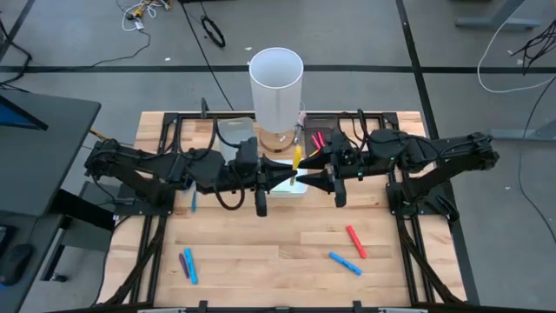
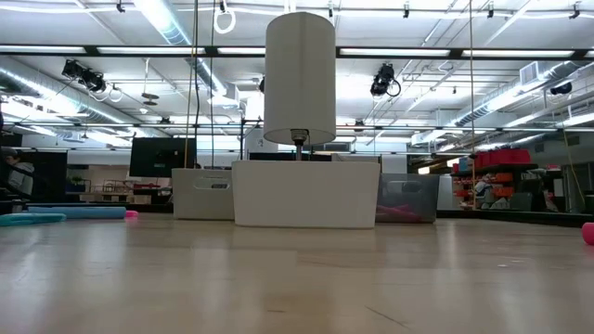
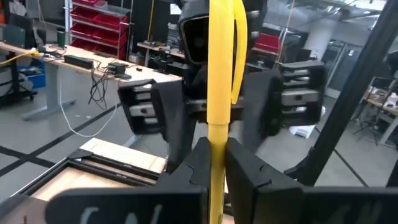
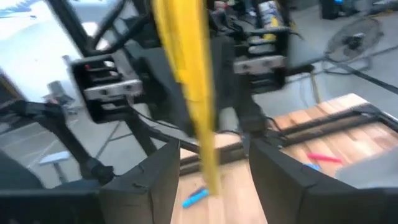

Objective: Pick & Place Markers
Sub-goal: Put the yellow marker pen into the black bin

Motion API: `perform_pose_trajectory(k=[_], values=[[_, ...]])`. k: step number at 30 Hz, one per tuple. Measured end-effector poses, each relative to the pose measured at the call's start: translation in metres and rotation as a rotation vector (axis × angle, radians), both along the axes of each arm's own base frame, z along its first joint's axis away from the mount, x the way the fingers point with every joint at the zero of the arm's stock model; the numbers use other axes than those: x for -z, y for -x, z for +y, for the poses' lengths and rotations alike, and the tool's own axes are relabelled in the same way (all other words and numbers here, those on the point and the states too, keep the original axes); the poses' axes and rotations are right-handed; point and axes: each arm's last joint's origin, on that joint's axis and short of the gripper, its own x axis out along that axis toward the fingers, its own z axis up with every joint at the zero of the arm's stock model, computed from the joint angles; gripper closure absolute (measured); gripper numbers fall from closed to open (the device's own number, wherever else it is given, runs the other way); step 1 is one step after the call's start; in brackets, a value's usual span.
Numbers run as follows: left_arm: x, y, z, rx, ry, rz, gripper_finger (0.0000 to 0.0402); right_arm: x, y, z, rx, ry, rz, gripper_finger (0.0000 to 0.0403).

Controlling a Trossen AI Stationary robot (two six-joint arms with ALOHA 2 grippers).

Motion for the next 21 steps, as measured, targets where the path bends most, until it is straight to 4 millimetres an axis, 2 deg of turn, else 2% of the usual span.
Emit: perform_pose_trajectory(k=[4, 8, 13, 16, 21], values=[[-0.001, 0.000, 0.001, -0.003, 0.002, -0.007, 0.0375, 0.002, -0.012, 0.004, -0.049, -0.009, -0.044, 0.0211], [-0.001, 0.000, 0.002, -0.005, 0.003, -0.009, 0.0375, 0.009, -0.021, 0.006, -0.052, -0.003, -0.012, 0.0211], [-0.001, 0.000, 0.002, 0.011, 0.007, -0.008, 0.0375, 0.013, -0.024, 0.008, -0.054, -0.006, 0.005, 0.0218], [-0.001, 0.000, 0.001, 0.020, 0.016, -0.009, 0.0375, 0.014, -0.024, 0.008, -0.056, -0.003, 0.008, 0.0242], [-0.001, 0.000, 0.001, 0.023, 0.020, -0.010, 0.0375, 0.014, -0.024, 0.008, -0.052, -0.005, 0.012, 0.0310]])
